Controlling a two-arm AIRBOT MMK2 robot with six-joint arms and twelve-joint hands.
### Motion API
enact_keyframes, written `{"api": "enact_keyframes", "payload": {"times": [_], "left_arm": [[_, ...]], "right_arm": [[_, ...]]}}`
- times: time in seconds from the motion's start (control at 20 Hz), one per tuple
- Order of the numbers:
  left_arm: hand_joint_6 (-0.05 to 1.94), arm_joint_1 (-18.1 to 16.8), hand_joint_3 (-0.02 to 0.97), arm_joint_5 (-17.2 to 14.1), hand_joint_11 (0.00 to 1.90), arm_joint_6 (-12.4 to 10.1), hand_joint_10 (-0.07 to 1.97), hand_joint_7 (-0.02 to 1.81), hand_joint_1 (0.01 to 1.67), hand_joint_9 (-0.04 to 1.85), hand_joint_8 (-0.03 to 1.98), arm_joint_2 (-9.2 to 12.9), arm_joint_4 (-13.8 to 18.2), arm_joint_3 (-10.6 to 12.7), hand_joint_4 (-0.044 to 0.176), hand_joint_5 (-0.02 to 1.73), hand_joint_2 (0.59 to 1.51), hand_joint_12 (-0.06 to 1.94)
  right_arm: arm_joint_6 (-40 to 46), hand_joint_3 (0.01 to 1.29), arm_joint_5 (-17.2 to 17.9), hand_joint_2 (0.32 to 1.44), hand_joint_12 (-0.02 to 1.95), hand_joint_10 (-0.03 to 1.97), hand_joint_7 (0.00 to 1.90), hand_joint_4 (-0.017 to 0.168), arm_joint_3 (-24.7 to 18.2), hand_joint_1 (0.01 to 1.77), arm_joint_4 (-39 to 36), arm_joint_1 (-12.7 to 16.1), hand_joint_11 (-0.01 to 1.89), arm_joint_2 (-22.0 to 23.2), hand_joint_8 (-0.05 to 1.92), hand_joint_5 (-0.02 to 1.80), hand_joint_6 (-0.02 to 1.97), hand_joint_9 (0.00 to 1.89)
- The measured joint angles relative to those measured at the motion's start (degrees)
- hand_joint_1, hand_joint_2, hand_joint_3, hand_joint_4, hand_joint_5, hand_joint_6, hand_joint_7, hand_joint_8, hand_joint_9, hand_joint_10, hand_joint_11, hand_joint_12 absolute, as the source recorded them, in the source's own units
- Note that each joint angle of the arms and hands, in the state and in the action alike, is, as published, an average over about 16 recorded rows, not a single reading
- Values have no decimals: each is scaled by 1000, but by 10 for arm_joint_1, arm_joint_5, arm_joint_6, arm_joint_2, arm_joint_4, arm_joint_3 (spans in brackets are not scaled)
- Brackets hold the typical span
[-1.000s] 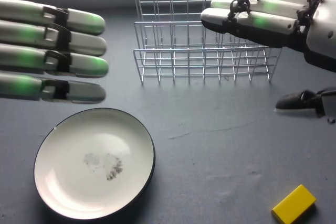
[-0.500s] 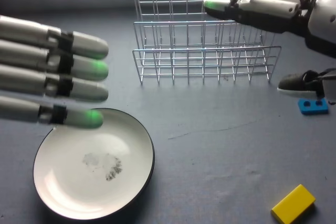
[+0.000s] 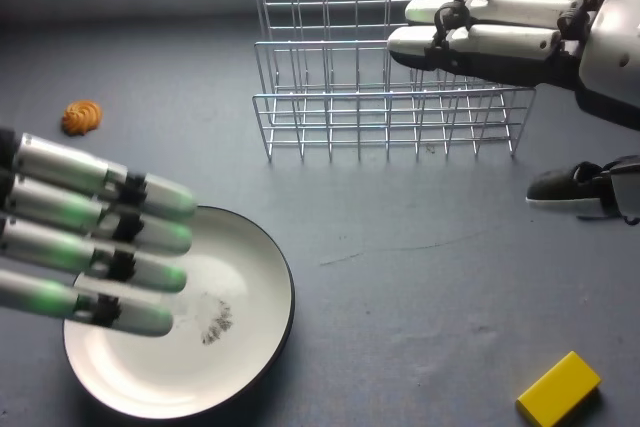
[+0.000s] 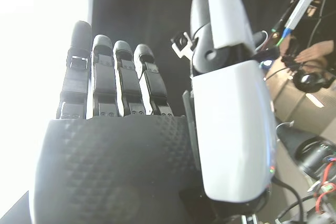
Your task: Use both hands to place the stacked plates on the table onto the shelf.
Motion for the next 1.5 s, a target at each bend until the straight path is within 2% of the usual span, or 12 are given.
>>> {"api": "enact_keyframes", "payload": {"times": [0.4, 0.65, 1.05, 1.5], "left_arm": [[16, 101, 16, 76, 16, 13, 6, 18, 18, 21, 19, -5, 7, -9, -2, 29, 1164, -10], [16, 148, 15, 126, 16, 16, 6, 20, 18, 20, 19, -14, 8, -13, -2, 26, 1167, -9], [17, 187, 15, 202, 16, 6, 6, 18, 18, 19, 19, -29, 9, -18, -2, 25, 1160, -10], [11, 226, 15, 288, 15, -27, 6, 18, 16, 18, 19, -38, 4, -26, -3, 18, 1161, -11]], "right_arm": [[-11, 15, 15, 1042, 781, 3, 62, 1, -3, 1006, 0, -6, 13, -2, 11, 97, 17, 95], [3, 14, 15, 1056, 798, 4, 46, -1, -5, 963, 0, -17, 13, -7, 11, 81, 17, 92], [7, 15, 19, 1076, 813, 4, 44, -5, -6, 925, 1, -40, 13, -15, 11, 78, 17, 99], [-9, 15, 32, 1093, 728, 4, 45, -4, -6, 907, 1, -58, 13, -20, 11, 68, 17, 84]]}}
